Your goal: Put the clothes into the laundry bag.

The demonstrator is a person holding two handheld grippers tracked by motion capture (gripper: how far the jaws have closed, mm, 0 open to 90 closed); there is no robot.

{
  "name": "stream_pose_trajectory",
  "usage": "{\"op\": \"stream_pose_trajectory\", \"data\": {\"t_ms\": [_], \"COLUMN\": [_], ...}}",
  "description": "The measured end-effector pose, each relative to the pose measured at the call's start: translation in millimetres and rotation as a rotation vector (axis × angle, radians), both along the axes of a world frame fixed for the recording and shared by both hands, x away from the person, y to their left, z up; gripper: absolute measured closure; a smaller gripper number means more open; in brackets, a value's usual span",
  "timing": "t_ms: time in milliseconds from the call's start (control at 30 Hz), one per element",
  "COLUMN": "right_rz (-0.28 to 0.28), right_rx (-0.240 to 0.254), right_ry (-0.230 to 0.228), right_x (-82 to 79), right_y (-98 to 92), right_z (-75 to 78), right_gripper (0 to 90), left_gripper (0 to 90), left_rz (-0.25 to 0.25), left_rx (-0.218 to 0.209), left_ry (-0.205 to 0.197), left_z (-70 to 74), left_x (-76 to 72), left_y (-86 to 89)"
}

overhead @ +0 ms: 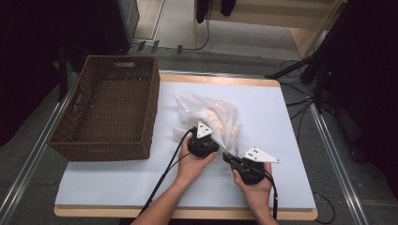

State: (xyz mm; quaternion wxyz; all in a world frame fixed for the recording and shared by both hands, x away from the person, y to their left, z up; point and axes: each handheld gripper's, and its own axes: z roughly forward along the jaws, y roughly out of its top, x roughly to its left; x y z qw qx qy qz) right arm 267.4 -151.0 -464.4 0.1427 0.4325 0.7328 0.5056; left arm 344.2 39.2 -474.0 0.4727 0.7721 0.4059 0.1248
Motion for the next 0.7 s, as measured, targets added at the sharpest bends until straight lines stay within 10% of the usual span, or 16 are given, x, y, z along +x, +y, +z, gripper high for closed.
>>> {"op": "stream_pose_trajectory", "data": {"t_ms": [367,700], "right_rz": [-0.022,-0.012], "right_rx": [0.012,0.015], "right_ry": [0.003,-0.013], "right_x": [3.6,1.0], "right_y": [-4.2,-1.0], "right_z": [1.4,3.1], "right_gripper": [89.2,89.2], "left_gripper": [45.6,88.7], "left_rz": [-0.058,-0.045], "left_rx": [0.049,0.077], "left_ry": [0.065,0.059], "left_z": [3.6,2.6], "left_x": [-20.9,-12.8], "left_y": [30.6,5.4]}}
